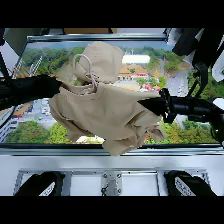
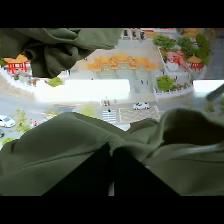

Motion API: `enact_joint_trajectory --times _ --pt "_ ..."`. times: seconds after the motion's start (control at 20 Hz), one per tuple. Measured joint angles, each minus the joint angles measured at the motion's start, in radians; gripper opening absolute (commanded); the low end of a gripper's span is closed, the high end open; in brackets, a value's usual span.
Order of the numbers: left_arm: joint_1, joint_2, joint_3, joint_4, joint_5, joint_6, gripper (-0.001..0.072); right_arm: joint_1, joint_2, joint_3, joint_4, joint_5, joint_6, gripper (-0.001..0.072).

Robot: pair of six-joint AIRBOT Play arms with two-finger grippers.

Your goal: Fold the clothes and pants, and hang the long-sleeved shirts on hangers.

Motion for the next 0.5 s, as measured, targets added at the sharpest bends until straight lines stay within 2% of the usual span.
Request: enact_joint_trajectory --times 0.25,0.5 --pt "-0.108 -0.011 0.088 0.000 -0.047 -0.009 0.0016 0.005 -0.069 -0.076 0.092 0.042 -0.129 0.0014" --pt "-0.190 -0.102 0.228 0.018 -0.126 -0.016 0.0017 0.065 -0.120 -0.090 0.224 0.051 -0.221 0.0014"
